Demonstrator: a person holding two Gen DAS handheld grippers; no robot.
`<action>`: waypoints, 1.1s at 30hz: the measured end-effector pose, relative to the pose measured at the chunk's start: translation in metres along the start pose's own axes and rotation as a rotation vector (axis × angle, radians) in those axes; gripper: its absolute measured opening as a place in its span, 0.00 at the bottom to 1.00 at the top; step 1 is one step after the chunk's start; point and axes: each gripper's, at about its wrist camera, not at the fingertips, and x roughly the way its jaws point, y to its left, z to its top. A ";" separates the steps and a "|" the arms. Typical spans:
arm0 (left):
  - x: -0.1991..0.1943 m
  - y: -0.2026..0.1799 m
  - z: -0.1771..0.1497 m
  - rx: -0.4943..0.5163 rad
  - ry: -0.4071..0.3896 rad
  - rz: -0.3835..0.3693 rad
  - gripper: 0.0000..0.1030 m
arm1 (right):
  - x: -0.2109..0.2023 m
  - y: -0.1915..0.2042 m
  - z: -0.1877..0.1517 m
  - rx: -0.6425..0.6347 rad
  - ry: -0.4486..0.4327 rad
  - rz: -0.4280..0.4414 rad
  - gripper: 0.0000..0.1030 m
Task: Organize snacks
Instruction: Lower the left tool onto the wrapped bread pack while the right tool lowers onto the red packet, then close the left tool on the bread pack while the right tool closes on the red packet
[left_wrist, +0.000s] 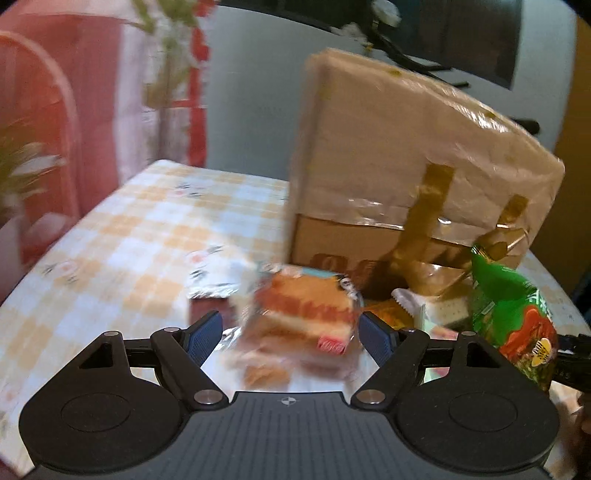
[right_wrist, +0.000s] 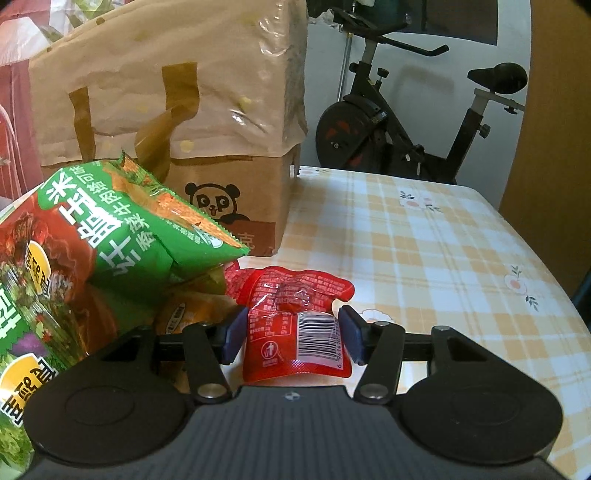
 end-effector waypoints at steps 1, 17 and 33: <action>0.006 -0.003 0.001 0.020 -0.001 0.006 0.80 | 0.000 0.000 0.000 0.002 0.001 0.001 0.55; 0.070 0.004 0.007 -0.022 0.114 -0.017 0.92 | 0.006 -0.005 0.001 0.024 0.024 0.021 0.55; 0.001 0.005 0.001 -0.078 -0.063 0.093 0.77 | 0.009 -0.005 0.002 0.032 0.025 0.022 0.55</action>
